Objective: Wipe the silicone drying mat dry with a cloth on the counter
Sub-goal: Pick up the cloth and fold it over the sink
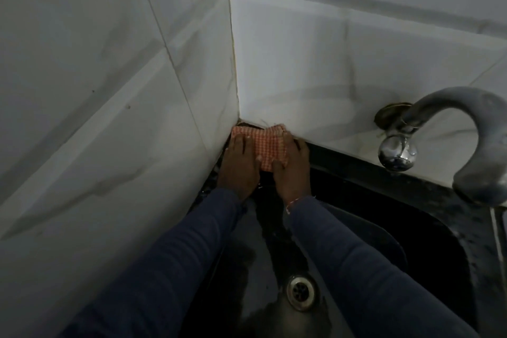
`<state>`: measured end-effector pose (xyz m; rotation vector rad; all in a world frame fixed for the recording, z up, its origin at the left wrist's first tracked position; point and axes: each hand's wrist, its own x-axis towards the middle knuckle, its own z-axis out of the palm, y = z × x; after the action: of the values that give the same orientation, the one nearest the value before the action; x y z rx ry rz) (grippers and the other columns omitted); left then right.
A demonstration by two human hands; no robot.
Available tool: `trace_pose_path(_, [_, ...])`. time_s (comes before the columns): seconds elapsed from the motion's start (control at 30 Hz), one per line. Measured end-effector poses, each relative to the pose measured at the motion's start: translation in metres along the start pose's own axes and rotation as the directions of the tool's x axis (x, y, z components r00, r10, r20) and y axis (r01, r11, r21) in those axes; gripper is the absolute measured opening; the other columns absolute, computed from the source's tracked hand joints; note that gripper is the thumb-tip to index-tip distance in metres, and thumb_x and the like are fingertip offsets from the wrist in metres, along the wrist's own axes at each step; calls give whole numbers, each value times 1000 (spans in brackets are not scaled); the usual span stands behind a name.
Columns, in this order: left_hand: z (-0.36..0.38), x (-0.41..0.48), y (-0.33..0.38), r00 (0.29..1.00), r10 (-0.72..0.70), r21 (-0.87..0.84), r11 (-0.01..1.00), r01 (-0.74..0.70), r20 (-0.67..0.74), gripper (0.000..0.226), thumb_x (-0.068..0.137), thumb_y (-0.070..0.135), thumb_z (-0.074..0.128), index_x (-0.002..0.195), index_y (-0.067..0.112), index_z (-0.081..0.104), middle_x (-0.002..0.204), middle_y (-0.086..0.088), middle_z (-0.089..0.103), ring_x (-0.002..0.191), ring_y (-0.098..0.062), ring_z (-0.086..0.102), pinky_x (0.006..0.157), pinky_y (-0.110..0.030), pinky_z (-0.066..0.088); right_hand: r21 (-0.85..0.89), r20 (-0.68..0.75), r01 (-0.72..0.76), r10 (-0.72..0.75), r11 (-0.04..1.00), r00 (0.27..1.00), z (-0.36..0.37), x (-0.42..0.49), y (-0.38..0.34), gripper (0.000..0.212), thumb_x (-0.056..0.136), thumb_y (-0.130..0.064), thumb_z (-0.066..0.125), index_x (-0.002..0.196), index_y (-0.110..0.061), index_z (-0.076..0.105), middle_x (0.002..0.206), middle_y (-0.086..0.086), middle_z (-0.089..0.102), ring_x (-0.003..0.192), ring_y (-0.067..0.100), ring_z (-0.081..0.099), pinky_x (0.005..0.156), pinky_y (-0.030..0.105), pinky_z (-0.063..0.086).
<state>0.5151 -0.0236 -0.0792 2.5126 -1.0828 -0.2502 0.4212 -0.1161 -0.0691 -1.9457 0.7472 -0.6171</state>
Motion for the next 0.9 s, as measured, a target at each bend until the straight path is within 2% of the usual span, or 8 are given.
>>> trace_pose_path(0.17, [-5,-5,-6,991,77,26,996,-80,113,83,80,43,44,149,2,24,155,-25,15,145,-42,10,118,-51,6,103,-170,-113,129,988,977,7,6,-1,59,83,16,47,138,-5,51,129,9,33,109,15,48,90,-1,33])
trace_pose_path(0.27, [-6,-4,-20,964,257,24,966,-259,67,75,70,17,55,140,-4,42,146,-36,30,135,-54,29,113,-61,17,123,-152,-171,188,978,970,7,12,1,63,82,14,51,139,-13,50,128,8,35,111,21,53,100,19,41])
trace_pose_path(0.37, [-19,13,-22,938,345,151,930,-336,-34,58,69,8,62,125,-9,57,130,-34,52,120,-52,49,103,-60,24,120,-144,-178,195,977,970,7,13,0,57,83,12,55,136,-11,54,128,11,37,112,20,51,100,13,35])
trace_pose_path(0.47, [-32,26,-17,938,342,323,883,-340,52,61,79,21,66,132,-5,51,141,-26,46,135,-44,37,112,-47,9,59,-84,-148,152,987,985,10,9,-6,45,88,8,55,132,-2,56,138,18,34,120,23,47,102,9,30])
trace_pose_path(0.53, [-31,22,-19,945,290,350,878,-325,150,74,80,23,64,143,-3,35,153,-24,27,144,-40,19,116,-39,-4,-118,38,-106,112,987,993,13,7,-7,46,90,-2,55,136,-5,51,152,15,24,135,28,35,113,31,32])
trace_pose_path(0.6, [-29,15,-22,948,246,312,901,-301,204,88,74,32,55,148,-2,23,157,-24,16,146,-37,13,119,-40,-3,-423,136,-61,129,904,982,12,4,-4,53,92,-17,55,142,-15,41,160,9,11,145,31,16,112,51,30])
trace_pose_path(0.73, [-29,12,-19,948,121,232,953,-194,296,88,80,41,39,151,1,8,159,-21,3,148,-31,5,121,-37,3,-664,202,51,114,746,973,17,-8,2,66,97,-34,43,154,-15,16,163,8,-10,149,27,-9,113,57,21])
trace_pose_path(0.9, [-26,23,-15,939,28,217,970,-109,344,68,100,40,23,151,2,-3,159,-19,-6,148,-28,-4,120,-38,-2,-746,141,157,-77,647,987,23,-10,10,73,95,-44,42,154,-9,15,162,14,7,149,31,0,114,64,0])
